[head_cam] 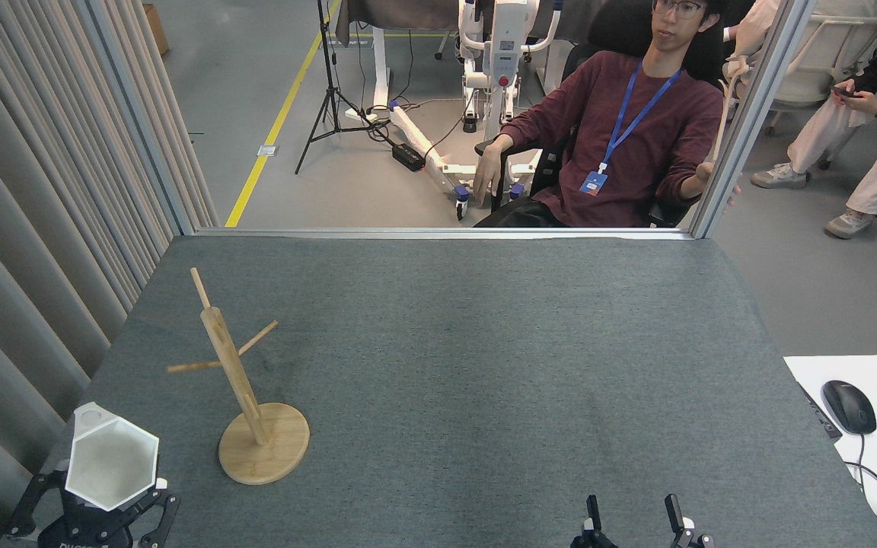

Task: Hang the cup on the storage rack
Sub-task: 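Raise the cup with the left gripper up to a rack peg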

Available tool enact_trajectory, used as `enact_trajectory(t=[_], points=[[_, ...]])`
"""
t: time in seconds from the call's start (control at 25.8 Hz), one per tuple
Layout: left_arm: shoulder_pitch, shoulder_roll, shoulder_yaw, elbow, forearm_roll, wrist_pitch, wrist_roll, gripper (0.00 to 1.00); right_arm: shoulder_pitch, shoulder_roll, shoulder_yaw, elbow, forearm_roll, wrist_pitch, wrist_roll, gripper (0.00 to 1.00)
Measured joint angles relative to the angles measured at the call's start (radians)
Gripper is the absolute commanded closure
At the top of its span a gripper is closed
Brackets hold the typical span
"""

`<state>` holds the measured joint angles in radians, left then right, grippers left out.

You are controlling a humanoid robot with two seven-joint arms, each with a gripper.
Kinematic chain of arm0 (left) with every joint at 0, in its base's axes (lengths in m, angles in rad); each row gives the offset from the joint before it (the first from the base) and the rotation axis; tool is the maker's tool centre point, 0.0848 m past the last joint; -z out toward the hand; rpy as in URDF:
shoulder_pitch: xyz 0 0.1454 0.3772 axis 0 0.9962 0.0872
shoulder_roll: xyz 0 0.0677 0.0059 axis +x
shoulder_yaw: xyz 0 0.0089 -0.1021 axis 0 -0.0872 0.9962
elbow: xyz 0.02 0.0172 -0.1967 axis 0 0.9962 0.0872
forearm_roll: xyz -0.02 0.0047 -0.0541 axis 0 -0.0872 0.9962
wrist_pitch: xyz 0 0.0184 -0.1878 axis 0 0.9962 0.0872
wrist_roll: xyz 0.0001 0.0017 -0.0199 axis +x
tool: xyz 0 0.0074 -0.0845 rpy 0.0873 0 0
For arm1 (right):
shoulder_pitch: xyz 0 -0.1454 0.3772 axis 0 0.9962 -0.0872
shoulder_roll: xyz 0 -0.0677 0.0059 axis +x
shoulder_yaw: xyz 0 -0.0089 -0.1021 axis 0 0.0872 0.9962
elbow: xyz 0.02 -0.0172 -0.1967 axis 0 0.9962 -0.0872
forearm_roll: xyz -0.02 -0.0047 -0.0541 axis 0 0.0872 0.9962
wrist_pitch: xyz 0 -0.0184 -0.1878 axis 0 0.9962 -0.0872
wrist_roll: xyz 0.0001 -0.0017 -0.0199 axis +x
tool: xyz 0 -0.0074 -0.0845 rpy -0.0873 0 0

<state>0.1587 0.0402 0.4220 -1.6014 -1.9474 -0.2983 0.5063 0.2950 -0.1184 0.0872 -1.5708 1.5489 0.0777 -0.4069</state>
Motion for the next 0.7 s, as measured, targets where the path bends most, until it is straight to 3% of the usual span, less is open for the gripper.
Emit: enact_trajectory(t=[0.7], points=[[-0.169, -0.002, -0.051, 0.17, -0.112, 0.013, 0.004, 0.9, -0.004, 0.004, 0.011, 0.006, 0.0, -0.004, -0.009, 0.02]])
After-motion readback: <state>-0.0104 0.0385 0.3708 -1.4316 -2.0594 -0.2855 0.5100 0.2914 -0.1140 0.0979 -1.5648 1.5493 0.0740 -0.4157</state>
